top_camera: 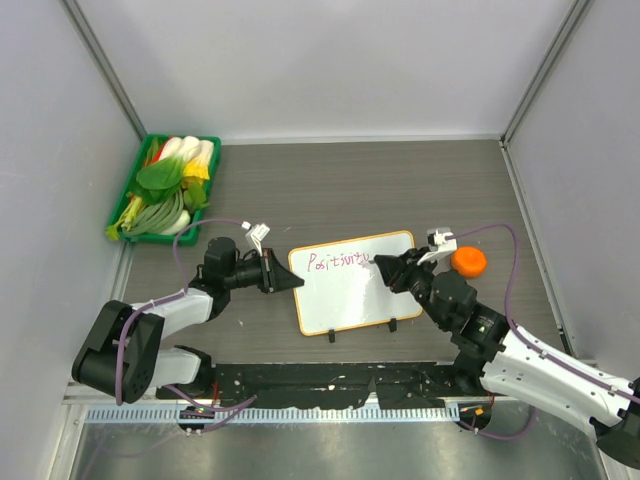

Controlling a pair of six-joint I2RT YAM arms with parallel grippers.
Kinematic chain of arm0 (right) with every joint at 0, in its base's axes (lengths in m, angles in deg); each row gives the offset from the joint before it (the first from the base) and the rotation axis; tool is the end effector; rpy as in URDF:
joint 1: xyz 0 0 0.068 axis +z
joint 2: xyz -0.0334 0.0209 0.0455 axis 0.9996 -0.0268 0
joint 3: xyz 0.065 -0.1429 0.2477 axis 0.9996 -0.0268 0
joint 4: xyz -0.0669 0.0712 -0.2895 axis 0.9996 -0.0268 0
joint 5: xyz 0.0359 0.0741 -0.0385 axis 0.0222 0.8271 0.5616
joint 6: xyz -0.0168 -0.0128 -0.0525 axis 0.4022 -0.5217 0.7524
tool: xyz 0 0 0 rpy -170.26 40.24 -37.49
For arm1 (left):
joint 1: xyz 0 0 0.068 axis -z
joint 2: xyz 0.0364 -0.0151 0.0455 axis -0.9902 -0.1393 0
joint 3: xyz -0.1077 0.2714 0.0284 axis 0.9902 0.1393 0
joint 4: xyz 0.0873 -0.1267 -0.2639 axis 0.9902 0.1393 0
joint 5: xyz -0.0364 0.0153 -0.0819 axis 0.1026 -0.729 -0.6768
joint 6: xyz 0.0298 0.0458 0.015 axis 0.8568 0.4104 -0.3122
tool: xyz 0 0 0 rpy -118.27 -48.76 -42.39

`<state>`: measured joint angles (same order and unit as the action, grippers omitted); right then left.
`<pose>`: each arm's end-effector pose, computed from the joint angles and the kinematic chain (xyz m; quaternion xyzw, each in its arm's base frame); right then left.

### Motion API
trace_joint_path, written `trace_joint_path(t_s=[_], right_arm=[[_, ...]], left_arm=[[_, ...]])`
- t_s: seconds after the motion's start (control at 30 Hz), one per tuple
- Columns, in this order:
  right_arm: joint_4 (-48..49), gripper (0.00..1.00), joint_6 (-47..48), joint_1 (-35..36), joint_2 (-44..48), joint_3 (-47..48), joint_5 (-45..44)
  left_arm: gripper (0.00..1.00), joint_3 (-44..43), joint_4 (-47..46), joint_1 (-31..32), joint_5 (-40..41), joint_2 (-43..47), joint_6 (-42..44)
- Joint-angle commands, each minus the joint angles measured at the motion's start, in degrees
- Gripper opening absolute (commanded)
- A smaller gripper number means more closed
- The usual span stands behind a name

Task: Write a sentence on the whiteboard
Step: Write on the whiteboard at the whiteboard stand.

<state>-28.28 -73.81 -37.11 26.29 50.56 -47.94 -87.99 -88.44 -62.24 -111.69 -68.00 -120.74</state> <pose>0.1315 0.1393 0.2609 0.0018 0.7470 0.3118 0.5872 0.2273 -0.1124 0.1450 0.0874 0.7953 -0.5339 0.2735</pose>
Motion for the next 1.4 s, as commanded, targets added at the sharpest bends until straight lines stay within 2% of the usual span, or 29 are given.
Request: trace_joint_path(t_s=[0.0,0.3,0.63,0.8,1.13,1.37], right_arm=[[0.98,0.01,2.35,-0.2,-0.15,4.15,-0.55],[-2.45,0.01,5.25,-3.45,0.82,5.73,0.76],[-2.1,0.01,4.46,-17.5,-3.05,7.93,19.56],[-2.1,0.01,4.64,-20.32,-4.28,8.46,24.74],[-2.27,0.01,5.25,-20.85,-3.23,8.2,23.53],[-3.68,0.01,7.62,-20.85,-1.38,8.72,18.08]], left_arm=[[0.0,0.1,4.01,0.12,5.3,-0.47,4.14],[0.0,0.19,4.09,0.03,5.48,-0.29,4.05],[0.0,0.02,4.01,0.03,5.3,-0.82,4.05],[0.0,-0.07,4.0,0.03,5.3,-0.91,4.05],[0.0,-0.16,3.92,0.11,5.39,-1.08,4.13],[0.0,-0.16,3.92,0.03,5.39,-1.17,4.14]])
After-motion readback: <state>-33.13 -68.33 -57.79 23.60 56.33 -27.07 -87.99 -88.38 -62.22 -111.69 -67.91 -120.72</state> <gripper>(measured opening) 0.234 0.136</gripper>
